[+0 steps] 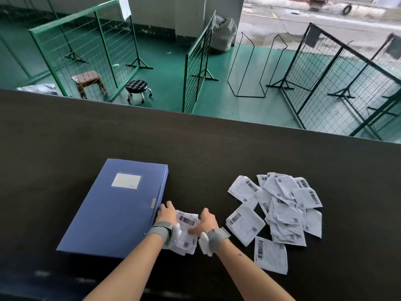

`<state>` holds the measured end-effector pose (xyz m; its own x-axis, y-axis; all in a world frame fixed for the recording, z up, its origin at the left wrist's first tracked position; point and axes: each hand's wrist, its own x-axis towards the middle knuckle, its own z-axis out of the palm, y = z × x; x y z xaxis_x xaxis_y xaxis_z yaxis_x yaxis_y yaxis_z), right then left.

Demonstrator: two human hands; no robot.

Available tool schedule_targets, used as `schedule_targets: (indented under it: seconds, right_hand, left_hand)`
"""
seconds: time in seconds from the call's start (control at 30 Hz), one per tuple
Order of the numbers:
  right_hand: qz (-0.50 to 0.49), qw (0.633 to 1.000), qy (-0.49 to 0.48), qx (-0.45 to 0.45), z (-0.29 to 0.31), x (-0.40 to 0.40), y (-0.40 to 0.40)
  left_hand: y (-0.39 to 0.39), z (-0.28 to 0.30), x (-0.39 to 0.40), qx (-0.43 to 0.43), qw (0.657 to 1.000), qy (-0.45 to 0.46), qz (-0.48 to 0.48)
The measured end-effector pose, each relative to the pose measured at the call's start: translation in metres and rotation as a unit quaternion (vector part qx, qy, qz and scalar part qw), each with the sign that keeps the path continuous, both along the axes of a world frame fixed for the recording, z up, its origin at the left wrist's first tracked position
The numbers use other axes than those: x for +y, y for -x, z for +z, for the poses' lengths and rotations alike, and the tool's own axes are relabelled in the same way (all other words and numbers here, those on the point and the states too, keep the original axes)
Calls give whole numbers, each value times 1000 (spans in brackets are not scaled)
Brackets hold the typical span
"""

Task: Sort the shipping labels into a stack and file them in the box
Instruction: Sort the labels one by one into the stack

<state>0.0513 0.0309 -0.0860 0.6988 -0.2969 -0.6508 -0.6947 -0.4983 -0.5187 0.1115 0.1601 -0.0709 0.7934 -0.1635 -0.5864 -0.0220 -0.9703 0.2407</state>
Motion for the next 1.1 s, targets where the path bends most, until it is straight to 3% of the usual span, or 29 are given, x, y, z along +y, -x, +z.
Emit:
schedule_targets:
  seconds: [0.1, 0.2, 0.27, 0.43, 0.53, 0.63, 0.83, 0.97, 1.1]
  right_hand:
    - [30, 999, -15, 4, 7, -11, 0]
    - [46, 998, 17, -31, 17, -36, -2]
    - [39, 995, 83, -49, 20, -66, -1]
    - [-46, 978, 202, 4, 19, -143, 15]
    - [-26, 979, 192, 59, 20, -169, 31]
    - [12, 980, 195, 34, 12, -176, 40]
    - [-23, 995, 100, -4, 4, -180, 43]
    - [-198, 969, -114, -91, 5, -184, 39]
    - [-235, 949, -178, -109, 8, -191, 22]
  left_hand:
    - [0, 4, -6, -16, 1000, -17, 9]
    - [2, 9, -18, -142, 988, -49, -26]
    - [4, 14, -33, -196, 979, -24, -43]
    - [8, 16, -80, -49, 991, 119, -22]
    - [17, 7, -100, -20, 991, 132, -10]
    - [25, -2, -113, 9, 989, 145, 1]
    - [33, -12, -125, 107, 969, 215, 53]
    - [32, -14, -134, 192, 909, 328, 168]
    - [23, -11, -141, 195, 843, 429, 259]
